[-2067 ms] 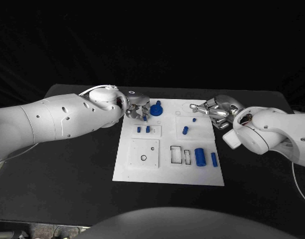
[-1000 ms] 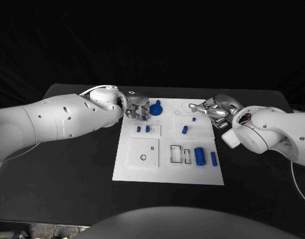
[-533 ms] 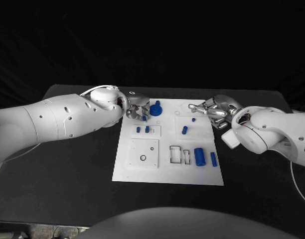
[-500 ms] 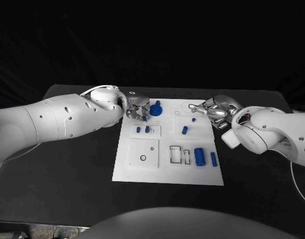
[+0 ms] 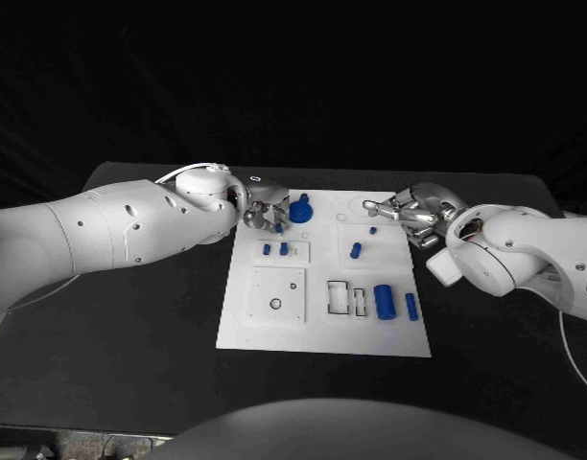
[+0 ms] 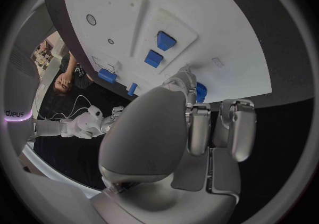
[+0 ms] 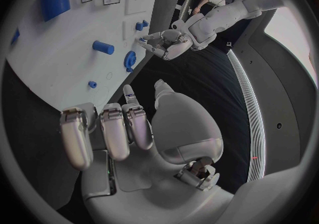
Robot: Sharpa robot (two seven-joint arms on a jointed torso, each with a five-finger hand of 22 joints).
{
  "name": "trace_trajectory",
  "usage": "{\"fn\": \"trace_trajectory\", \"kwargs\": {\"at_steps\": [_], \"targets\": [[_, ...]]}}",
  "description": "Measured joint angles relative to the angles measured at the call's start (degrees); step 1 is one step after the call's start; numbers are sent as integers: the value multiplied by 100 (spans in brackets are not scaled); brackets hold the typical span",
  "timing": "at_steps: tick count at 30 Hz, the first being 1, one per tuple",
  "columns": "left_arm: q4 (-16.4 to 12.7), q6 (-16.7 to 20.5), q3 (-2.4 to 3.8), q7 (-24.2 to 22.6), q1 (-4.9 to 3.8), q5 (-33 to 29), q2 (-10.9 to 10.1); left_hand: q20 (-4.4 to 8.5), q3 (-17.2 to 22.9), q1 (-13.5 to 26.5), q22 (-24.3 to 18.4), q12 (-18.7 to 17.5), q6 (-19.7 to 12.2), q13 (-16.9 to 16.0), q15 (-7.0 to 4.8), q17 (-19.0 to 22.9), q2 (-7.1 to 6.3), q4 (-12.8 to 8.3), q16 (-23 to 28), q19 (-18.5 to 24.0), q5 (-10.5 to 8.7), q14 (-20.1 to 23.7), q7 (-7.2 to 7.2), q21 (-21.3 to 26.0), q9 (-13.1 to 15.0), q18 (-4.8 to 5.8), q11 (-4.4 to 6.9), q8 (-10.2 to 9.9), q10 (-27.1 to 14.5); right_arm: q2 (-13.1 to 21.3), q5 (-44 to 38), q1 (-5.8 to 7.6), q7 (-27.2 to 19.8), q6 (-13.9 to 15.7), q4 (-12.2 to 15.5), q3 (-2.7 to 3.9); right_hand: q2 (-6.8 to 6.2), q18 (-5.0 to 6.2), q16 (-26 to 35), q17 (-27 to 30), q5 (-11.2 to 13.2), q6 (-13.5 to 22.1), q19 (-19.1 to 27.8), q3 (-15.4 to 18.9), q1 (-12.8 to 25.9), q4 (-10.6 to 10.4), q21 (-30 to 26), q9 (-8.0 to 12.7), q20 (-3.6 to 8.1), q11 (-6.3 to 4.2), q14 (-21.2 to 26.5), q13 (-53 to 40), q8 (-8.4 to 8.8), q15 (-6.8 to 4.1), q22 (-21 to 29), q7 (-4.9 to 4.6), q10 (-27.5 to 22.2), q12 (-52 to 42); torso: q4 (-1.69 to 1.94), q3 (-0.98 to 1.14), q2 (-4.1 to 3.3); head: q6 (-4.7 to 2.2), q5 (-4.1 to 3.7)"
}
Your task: Assemble the parts on the task board
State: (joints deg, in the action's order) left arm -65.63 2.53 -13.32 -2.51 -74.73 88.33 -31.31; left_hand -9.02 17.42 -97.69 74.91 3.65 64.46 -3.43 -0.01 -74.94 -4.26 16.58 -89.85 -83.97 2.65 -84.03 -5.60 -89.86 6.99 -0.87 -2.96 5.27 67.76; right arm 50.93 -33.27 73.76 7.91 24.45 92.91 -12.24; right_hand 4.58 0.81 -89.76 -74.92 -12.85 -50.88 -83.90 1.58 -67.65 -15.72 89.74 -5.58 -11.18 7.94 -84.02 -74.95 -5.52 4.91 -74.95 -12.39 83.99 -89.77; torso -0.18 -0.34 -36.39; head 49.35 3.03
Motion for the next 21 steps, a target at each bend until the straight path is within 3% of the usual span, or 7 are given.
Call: {"fn": "trace_trajectory", "kwargs": {"at_steps": [21], "targets": [[-6, -100, -12, -40, 22, -2, 19, 0, 6, 37, 0, 0, -127, -3, 41, 1, -35, -6, 0, 0, 0, -1, -27, 0, -40, 0, -38, -72, -202, -4, 0, 0, 0, 0, -1, 0, 0, 0, 0, 1, 0, 0, 0, 0, 0, 0, 0, 1, 0, 0, 0, 1, 0, 0, 1, 0, 0, 0, -3, -1, 2, -2, -12]]}}
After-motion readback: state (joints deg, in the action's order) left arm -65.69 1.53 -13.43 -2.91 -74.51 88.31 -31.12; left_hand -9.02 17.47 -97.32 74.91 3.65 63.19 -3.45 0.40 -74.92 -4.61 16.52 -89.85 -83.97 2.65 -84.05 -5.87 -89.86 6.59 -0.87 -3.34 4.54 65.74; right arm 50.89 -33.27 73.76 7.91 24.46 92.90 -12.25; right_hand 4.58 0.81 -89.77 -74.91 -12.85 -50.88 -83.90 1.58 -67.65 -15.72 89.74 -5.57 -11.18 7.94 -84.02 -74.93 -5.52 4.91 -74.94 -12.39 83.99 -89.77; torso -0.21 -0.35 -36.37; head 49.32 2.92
